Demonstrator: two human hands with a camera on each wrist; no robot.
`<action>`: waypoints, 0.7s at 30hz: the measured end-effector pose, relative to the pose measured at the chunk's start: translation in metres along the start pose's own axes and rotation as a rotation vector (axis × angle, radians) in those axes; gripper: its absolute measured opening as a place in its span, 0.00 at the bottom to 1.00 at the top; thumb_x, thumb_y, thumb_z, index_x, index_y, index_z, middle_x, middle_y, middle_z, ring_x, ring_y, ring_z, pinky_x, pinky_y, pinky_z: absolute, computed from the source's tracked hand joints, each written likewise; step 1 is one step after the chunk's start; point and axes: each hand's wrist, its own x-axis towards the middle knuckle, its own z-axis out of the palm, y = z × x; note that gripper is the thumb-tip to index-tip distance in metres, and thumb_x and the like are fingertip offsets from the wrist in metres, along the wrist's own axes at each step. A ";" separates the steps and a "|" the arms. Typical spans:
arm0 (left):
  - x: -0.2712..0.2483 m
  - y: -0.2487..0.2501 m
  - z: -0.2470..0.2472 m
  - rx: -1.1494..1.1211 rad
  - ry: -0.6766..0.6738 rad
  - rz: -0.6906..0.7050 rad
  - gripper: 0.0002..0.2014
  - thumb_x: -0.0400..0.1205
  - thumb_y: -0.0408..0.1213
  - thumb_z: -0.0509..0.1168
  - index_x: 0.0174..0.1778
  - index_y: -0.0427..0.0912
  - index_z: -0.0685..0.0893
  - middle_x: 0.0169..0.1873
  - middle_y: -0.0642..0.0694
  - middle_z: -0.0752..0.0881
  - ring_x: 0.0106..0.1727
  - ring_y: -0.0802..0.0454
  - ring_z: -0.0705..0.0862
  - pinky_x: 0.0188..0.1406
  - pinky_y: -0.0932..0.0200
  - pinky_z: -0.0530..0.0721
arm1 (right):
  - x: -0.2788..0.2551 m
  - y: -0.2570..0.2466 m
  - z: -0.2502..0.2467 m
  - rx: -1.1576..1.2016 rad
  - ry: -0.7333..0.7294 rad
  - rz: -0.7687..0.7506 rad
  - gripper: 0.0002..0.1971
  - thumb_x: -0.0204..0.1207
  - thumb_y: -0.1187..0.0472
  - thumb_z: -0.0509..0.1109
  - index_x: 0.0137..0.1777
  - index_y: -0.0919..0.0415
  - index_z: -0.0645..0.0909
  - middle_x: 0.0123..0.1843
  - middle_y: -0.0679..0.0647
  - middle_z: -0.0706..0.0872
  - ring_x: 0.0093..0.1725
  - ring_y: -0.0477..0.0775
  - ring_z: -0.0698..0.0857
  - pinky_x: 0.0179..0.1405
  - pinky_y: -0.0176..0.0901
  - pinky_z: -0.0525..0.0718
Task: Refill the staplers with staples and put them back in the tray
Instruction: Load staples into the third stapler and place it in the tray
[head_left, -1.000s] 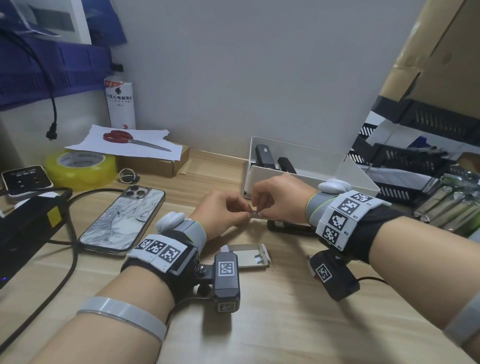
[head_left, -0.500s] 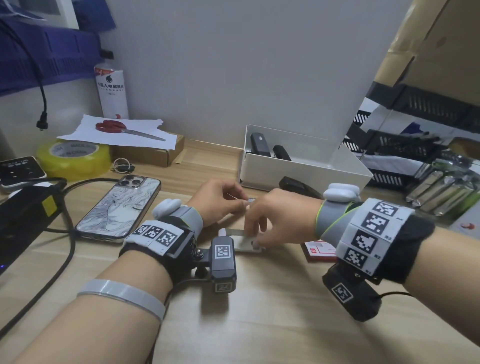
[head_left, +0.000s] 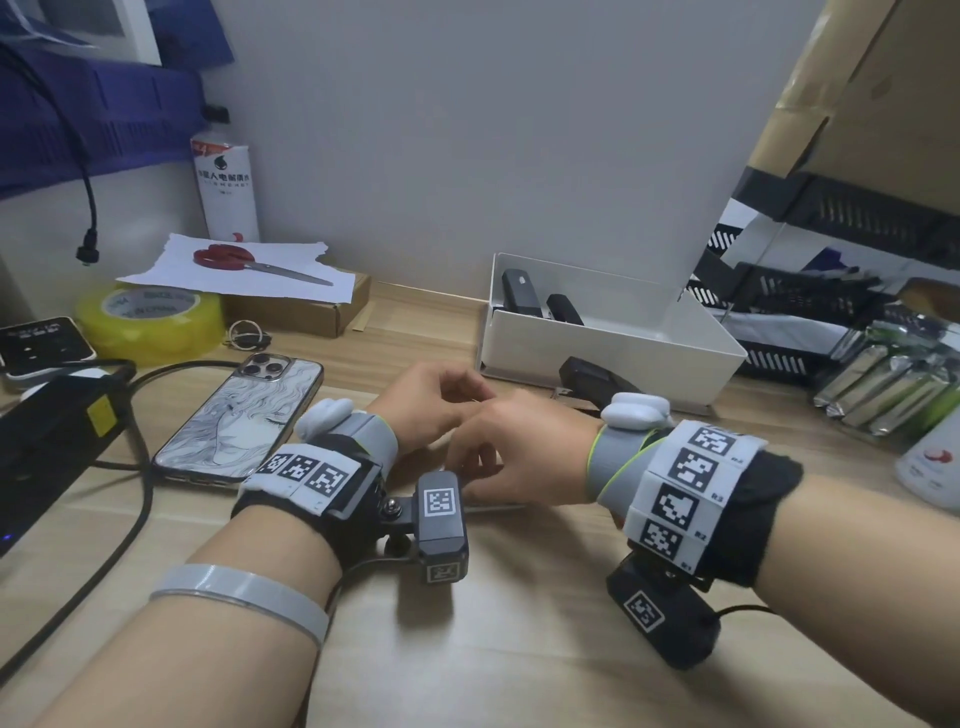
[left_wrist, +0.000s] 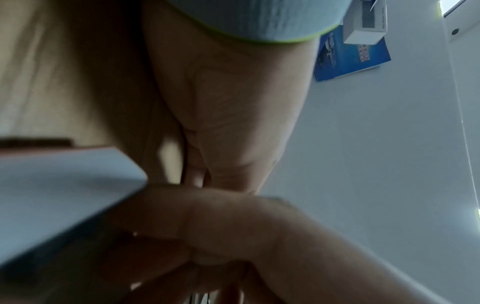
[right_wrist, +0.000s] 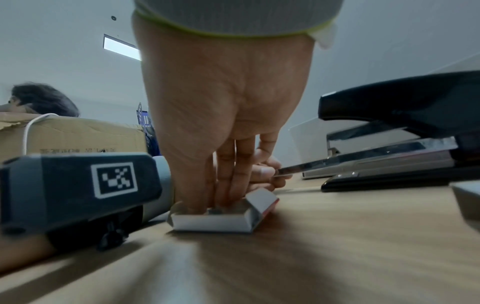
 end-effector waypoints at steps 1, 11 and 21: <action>-0.001 0.001 -0.001 -0.009 -0.006 -0.006 0.07 0.77 0.27 0.75 0.49 0.38 0.91 0.49 0.39 0.94 0.47 0.54 0.90 0.48 0.63 0.85 | 0.002 0.000 0.003 -0.002 0.012 -0.007 0.09 0.68 0.52 0.74 0.48 0.46 0.89 0.45 0.44 0.88 0.42 0.50 0.82 0.40 0.44 0.84; -0.001 0.001 -0.001 0.026 -0.034 0.026 0.12 0.75 0.22 0.74 0.45 0.44 0.90 0.37 0.52 0.92 0.38 0.66 0.88 0.47 0.67 0.83 | -0.005 0.004 -0.023 0.049 0.099 0.034 0.08 0.72 0.59 0.72 0.48 0.47 0.89 0.40 0.44 0.89 0.42 0.49 0.87 0.46 0.46 0.86; 0.005 -0.005 0.002 0.026 -0.014 0.005 0.06 0.77 0.30 0.77 0.48 0.44 0.92 0.45 0.48 0.95 0.48 0.55 0.91 0.64 0.51 0.87 | 0.000 0.049 -0.078 -0.086 0.077 0.277 0.10 0.71 0.64 0.70 0.46 0.49 0.89 0.40 0.46 0.90 0.43 0.49 0.86 0.49 0.39 0.84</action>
